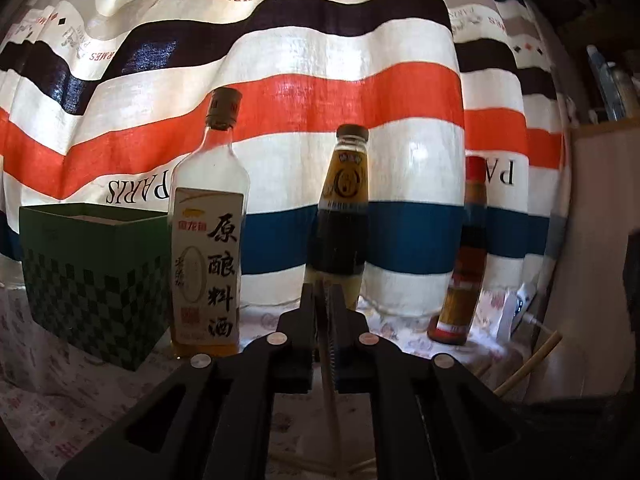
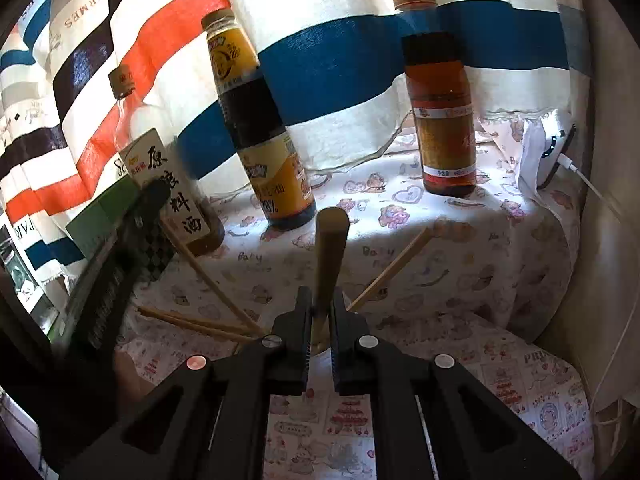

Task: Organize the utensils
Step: 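Carry both held chopsticks with left and right tools over the clear cup, then open the left and right tools to drop the chopsticks into the cup, then move both tools back over the gold spoon and fork on the table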

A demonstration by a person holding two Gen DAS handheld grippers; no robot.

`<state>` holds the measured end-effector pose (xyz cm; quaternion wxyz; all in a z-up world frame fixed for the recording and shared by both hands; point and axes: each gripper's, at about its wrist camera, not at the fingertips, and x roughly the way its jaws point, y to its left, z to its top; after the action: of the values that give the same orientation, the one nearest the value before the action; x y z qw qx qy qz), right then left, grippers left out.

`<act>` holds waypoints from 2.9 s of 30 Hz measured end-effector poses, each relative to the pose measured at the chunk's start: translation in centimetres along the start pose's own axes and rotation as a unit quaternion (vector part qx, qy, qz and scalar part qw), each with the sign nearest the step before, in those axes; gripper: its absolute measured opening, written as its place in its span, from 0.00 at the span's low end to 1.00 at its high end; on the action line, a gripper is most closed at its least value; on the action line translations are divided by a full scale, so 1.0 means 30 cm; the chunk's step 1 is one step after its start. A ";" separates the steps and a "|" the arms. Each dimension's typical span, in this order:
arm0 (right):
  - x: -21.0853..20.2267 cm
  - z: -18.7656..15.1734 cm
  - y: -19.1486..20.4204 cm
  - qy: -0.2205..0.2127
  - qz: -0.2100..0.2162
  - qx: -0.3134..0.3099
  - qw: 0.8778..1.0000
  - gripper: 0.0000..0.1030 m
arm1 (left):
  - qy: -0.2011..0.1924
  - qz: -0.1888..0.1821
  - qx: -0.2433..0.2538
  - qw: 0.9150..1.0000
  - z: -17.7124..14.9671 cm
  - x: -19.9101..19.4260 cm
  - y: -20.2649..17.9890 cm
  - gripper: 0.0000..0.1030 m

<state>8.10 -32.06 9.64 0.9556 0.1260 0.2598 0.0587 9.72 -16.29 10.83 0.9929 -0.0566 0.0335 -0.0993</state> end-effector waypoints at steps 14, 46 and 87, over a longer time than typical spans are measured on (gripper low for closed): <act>-0.194 0.021 0.013 -0.082 -0.022 0.010 0.996 0.44 | 0.004 0.025 0.009 1.000 0.067 -0.293 0.191 0.77; -0.036 -0.427 0.294 0.057 -0.023 -0.117 0.991 0.52 | 0.180 0.035 0.031 0.983 -0.203 -0.418 0.426 0.99; 0.051 -0.490 0.277 0.095 0.010 -0.104 0.990 0.52 | 0.405 0.052 -0.042 0.912 -0.394 -0.203 0.549 0.79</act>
<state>1.49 -20.69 -1.09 0.9338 0.0220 0.3409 0.1065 6.04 -0.29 -2.51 0.8947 -0.0512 0.4396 -0.0608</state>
